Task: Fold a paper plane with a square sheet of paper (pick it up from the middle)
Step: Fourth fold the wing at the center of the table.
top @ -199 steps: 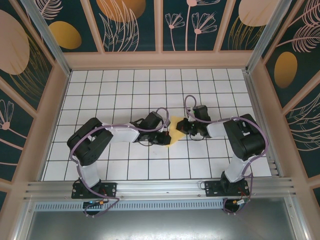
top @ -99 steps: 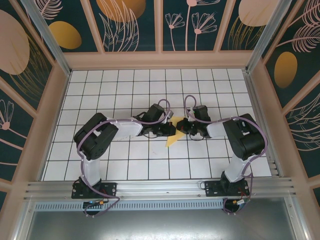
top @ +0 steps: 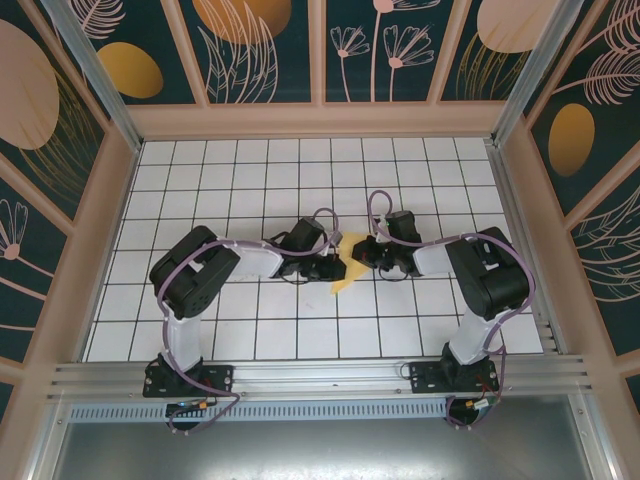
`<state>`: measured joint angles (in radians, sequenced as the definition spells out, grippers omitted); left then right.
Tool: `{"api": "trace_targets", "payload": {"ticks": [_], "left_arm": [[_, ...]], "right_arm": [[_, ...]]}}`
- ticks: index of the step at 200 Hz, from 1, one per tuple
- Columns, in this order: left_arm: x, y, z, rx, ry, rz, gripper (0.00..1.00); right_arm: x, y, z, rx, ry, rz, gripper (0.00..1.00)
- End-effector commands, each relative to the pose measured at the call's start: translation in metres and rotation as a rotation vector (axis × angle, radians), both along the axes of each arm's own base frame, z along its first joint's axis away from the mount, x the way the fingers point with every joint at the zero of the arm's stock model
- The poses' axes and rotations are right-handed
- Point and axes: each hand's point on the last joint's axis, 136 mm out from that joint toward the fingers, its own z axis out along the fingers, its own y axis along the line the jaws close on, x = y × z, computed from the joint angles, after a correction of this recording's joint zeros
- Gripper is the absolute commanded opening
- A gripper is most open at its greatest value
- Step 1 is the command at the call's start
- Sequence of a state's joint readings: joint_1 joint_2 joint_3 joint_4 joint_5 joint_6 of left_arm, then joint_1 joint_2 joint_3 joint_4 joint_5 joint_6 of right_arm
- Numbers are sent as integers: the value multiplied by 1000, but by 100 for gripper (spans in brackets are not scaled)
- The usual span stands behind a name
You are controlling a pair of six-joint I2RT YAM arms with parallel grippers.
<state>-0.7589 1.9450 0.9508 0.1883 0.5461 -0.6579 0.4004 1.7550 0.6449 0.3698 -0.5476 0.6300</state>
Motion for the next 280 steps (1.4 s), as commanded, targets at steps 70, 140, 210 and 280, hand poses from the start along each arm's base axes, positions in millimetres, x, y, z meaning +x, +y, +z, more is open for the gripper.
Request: {"api": "trace_targets", "payload": {"ticks": [70, 140, 210, 280], "left_arm": [[-91, 65, -52, 216, 268, -72, 14], [-99, 72, -46, 239, 242, -63, 12], [-45, 39, 36, 80, -34, -6, 9], [17, -7, 58, 20, -132, 50, 12]], "right_arm": [[-15, -24, -44, -135, 100, -46, 0], [-15, -25, -43, -134, 99, -46, 0], [-14, -23, -41, -127, 95, -44, 0], [-14, -22, -40, -114, 94, -51, 0]]}}
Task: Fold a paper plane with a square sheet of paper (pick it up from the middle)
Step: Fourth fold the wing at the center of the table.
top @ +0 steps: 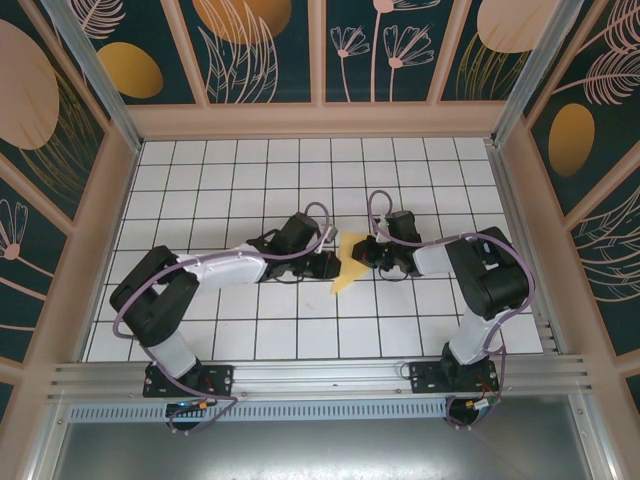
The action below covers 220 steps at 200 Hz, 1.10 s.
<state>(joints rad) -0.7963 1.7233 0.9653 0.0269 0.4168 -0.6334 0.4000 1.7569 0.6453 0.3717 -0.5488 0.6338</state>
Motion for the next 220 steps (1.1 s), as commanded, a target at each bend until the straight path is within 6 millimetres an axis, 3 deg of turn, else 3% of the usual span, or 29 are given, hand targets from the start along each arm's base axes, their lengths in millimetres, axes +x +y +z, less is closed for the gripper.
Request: {"api": "trace_targets", "payload": {"ticks": [1, 36, 86, 127, 174, 220], "left_arm": [[18, -13, -9, -1, 10, 19, 12], [18, -8, -52, 96, 84, 40, 12], [9, 18, -91, 232, 120, 74, 10], [-8, 43, -117, 310, 155, 84, 7], [-12, 47, -119, 312, 155, 85, 5], [-11, 45, -118, 305, 153, 83, 5]], "right_arm": [[-15, -22, -39, -115, 91, -49, 0], [-14, -21, -37, -107, 88, -49, 0], [-12, -20, -34, -106, 82, -51, 0], [1, -13, -5, -76, 26, -50, 0], [3, 3, 34, -7, -45, -14, 0], [-7, 14, 36, 9, -46, 4, 0]]}}
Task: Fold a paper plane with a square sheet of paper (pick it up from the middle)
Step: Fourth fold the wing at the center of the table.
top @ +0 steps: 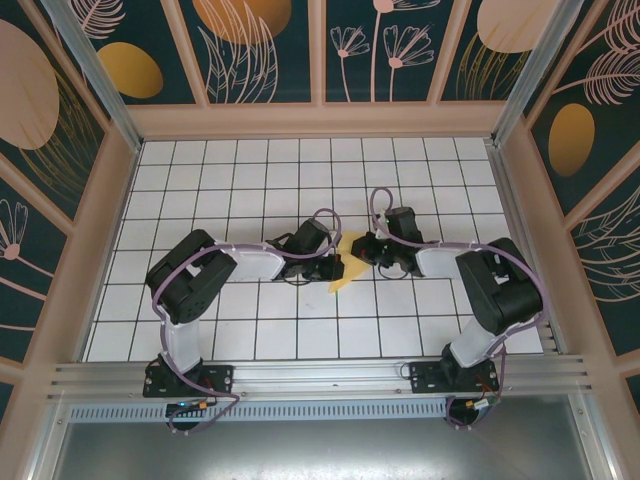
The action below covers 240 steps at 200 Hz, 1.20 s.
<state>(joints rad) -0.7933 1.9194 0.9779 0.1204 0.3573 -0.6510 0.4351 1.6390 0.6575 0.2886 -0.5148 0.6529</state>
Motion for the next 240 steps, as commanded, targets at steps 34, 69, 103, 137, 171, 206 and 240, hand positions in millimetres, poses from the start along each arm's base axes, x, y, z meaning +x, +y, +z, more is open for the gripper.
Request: {"api": "trace_targets", "payload": {"ticks": [34, 69, 103, 137, 171, 206, 240], "left_arm": [[-26, 45, -51, 209, 114, 33, 5], [-25, 45, -50, 210, 115, 35, 5], [-28, 47, -52, 214, 117, 33, 5], [-31, 50, -56, 225, 125, 29, 4], [-32, 53, -58, 235, 129, 31, 3], [-35, 56, -60, 244, 132, 28, 2], [-39, 61, -65, 260, 139, 19, 2]], "right_arm": [[-9, 13, -7, 7, 21, 24, 0], [-17, 20, -24, -14, 61, 50, 0], [-10, 10, -42, -81, 67, 4, 0], [11, -7, -47, -125, 48, -52, 0], [31, -28, -48, -99, 53, -112, 0], [52, -44, -44, -86, 41, -151, 0], [73, -58, -48, -102, 42, -188, 0]]}}
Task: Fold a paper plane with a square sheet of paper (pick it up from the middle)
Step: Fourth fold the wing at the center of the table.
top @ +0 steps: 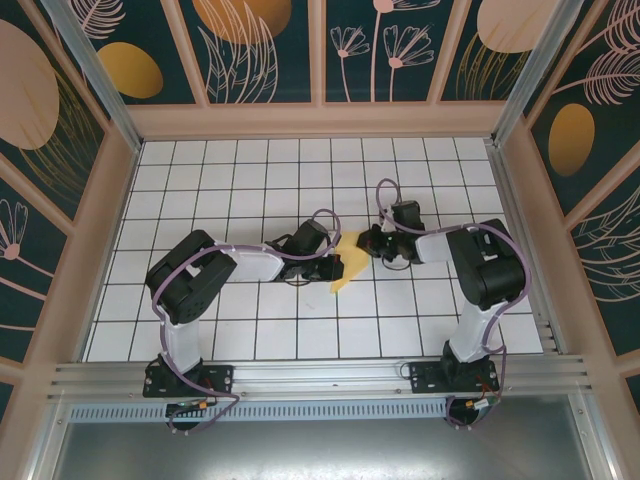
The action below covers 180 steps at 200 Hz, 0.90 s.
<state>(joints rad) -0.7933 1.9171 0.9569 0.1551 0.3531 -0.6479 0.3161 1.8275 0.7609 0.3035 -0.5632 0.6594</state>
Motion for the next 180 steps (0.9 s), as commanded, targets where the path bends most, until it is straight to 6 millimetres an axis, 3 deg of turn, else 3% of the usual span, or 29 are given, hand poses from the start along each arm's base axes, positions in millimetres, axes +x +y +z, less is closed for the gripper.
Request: {"api": "trace_targets", "payload": {"ticks": [1, 60, 96, 127, 147, 180], "left_arm": [[-40, 60, -64, 270, 156, 20, 2], [-47, 69, -68, 283, 166, 28, 1], [-47, 69, -68, 285, 164, 28, 1], [-45, 67, -64, 274, 156, 28, 1], [-44, 66, -62, 271, 152, 27, 1], [-44, 65, -62, 267, 150, 22, 1]], "right_arm": [[31, -33, -18, -117, -34, -97, 0], [65, -53, -12, -110, -54, -161, 0], [76, -50, 9, -67, -90, -145, 0], [64, -35, 43, -34, -160, -94, 0], [46, -14, 52, -5, -175, -30, 0], [18, 22, 39, -41, -150, 58, 0]]}}
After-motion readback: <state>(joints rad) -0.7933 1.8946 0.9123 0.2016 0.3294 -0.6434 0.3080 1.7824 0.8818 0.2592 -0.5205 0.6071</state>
